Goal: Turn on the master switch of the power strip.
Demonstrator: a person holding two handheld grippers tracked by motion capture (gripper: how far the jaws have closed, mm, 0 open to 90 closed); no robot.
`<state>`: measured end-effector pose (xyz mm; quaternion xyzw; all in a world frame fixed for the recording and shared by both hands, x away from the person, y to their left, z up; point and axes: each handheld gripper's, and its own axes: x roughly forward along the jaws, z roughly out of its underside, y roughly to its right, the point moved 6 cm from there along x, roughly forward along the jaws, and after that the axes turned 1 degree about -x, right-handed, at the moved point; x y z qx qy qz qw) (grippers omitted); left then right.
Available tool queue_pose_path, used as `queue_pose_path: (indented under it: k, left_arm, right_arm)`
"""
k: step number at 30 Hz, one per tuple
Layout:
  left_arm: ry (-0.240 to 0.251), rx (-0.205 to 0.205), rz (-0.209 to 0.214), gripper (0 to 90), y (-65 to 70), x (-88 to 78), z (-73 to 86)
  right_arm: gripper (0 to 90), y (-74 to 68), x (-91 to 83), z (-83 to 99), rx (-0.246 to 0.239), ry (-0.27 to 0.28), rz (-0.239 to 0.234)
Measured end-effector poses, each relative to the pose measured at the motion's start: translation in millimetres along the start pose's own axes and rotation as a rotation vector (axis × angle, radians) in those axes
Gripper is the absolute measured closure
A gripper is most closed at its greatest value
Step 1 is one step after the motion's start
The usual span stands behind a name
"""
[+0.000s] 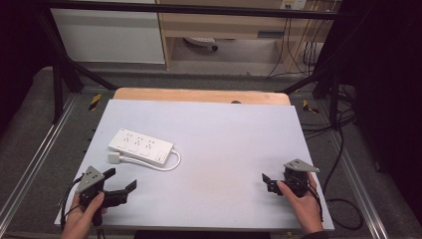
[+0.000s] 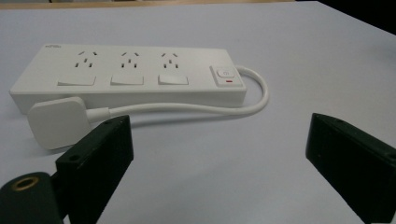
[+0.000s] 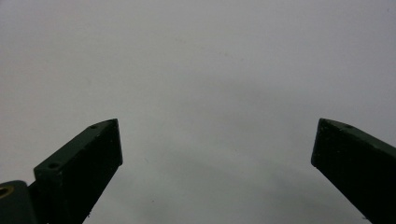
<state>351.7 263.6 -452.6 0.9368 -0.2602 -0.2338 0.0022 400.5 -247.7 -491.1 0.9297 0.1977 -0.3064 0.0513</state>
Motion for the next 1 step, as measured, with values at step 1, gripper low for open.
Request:
queue_pose_path:
  k: [1]
  left_arm:
    - [0.002, 0.005, -0.005, 7.7, 0.2, 1.0, -0.7]
  right_arm:
    - [2.6, -0.1, 4.0, 2.1, -0.002, -0.023, 0.01]
